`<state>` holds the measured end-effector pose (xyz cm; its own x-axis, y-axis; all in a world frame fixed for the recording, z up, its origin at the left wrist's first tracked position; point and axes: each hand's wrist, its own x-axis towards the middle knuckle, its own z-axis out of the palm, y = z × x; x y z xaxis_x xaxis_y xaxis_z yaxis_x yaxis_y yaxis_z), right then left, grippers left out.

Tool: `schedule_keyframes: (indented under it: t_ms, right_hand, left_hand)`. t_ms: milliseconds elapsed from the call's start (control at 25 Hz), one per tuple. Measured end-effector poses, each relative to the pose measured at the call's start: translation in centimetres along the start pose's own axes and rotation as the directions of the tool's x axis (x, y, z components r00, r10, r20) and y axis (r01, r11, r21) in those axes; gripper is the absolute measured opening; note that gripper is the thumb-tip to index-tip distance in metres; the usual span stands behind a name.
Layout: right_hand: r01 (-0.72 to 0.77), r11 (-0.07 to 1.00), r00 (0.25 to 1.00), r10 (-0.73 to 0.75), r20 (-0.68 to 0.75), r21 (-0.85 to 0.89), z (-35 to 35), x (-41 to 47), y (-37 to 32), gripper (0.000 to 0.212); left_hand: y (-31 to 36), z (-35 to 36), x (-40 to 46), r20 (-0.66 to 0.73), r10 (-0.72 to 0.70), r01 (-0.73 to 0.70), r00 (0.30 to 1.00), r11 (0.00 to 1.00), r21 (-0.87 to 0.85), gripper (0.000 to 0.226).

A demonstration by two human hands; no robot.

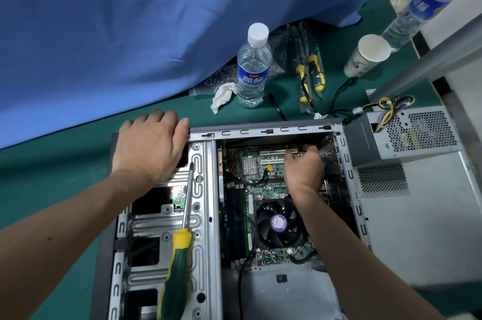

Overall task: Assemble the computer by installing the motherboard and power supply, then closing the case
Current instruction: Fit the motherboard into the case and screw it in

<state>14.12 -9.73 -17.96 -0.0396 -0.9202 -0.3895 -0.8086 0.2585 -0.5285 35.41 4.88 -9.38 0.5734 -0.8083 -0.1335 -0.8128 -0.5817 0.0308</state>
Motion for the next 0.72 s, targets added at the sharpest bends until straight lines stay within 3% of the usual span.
schedule_keyframes:
  t_ms: [400, 720]
  right_hand:
    - [-0.036, 0.980, 0.995, 0.053, -0.081, 0.198, -0.28, 0.65, -0.66, 0.013]
    - [-0.030, 0.989, 0.998, 0.038, -0.058, 0.143, -0.18, 0.93, -0.58, 0.013]
  left_hand:
    - [-0.07, 0.13, -0.06, -0.019, 0.010, -0.010, 1.000, 1.000, -0.003, 0.056]
    - [-0.15, 0.10, 0.00, -0.020, 0.011, -0.011, 1.000, 1.000, 0.004, 0.056]
